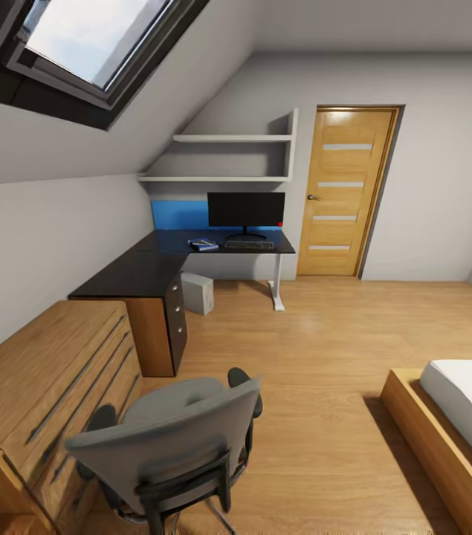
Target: In the bedroom, organize the workspace by keeping the computer under the desk, ensuring the monitor is on the desk, placing the keyboard on the desk next to the monitor, placing the mouse on the desk next to the keyboard, moving the folder from the swivel chair onto the desk next to the mouse, stacking the notebook on top of the folder with the pen on top of the notebook, and positioning the swivel chair next to the desk.
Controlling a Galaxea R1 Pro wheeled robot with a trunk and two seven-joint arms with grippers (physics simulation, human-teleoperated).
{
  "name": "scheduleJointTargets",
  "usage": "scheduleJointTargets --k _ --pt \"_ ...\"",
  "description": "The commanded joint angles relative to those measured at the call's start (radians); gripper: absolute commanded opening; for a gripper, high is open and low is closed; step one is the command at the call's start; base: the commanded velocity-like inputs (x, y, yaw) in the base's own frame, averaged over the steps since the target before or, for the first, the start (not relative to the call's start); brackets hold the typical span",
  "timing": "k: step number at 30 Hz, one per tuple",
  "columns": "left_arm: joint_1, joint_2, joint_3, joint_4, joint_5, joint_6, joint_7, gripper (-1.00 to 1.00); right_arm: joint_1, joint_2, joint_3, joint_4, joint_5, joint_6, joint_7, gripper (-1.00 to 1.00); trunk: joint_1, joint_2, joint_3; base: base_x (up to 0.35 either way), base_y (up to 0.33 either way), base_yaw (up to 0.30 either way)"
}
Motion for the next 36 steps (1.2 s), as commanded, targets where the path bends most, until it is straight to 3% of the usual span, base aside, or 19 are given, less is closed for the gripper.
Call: scheduleJointTargets --k 1,12,18,36 --pt "0.000 0.000 -0.008 0.000 0.000 0.000 0.009 1.00 -0.001 0.000 0.008 0.001 0.003 -0.001 -0.010 1.00 0.000 -0.001 -0.001 -0.219 0.261 -0.005" --pt "0.000 0.000 -0.008 0.000 0.000 0.000 0.009 1.00 -0.001 0.000 0.008 0.001 0.003 0.003 -0.010 1.00 0.000 -0.001 -0.001 -0.222 0.261 -0.001" --pt "0.000 0.000 -0.008 0.000 0.000 0.000 0.009 1.00 -0.001 0.000 0.009 0.001 0.004 0.004 -0.010 1.00 0.000 -0.001 -0.001 -0.029 0.271 0.000" --pt "0.000 0.000 -0.007 0.000 0.000 0.001 0.009 1.00 -0.001 -0.001 0.008 0.001 0.004 0.004 -0.009 1.00 0.000 -0.001 0.000 0.006 0.037 -0.011"
